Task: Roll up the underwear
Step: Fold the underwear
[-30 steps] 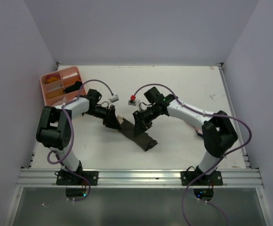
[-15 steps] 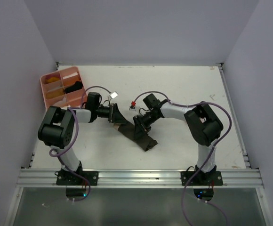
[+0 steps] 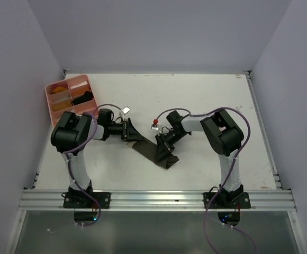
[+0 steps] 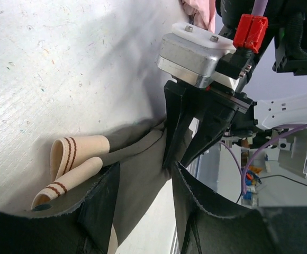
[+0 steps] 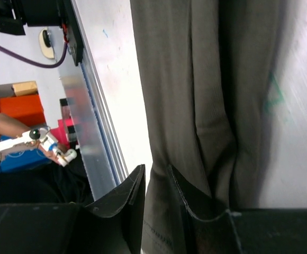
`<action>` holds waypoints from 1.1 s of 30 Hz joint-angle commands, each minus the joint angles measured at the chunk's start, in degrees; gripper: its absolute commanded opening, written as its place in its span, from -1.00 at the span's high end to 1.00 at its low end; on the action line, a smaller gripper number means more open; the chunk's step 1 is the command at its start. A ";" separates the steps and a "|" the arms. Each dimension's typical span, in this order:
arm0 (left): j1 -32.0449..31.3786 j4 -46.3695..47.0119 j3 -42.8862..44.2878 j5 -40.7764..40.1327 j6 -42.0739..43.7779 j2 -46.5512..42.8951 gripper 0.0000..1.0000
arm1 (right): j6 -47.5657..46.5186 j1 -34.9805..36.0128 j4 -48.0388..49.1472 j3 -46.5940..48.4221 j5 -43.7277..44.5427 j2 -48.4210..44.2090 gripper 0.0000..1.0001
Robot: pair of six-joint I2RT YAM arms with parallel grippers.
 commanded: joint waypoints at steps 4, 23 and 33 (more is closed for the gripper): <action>3.30 -1.41 0.15 -9.86 3.67 3.32 0.04 | -12.03 -2.21 -15.15 2.11 7.42 3.94 0.40; -7.22 -50.71 27.92 -26.62 54.03 -11.82 -0.06 | -5.40 -3.00 -27.13 5.66 17.44 -16.35 -0.26; -13.49 -50.00 33.72 -36.05 55.52 -3.19 0.08 | -0.69 -3.18 -20.00 -2.81 19.72 -16.81 -0.19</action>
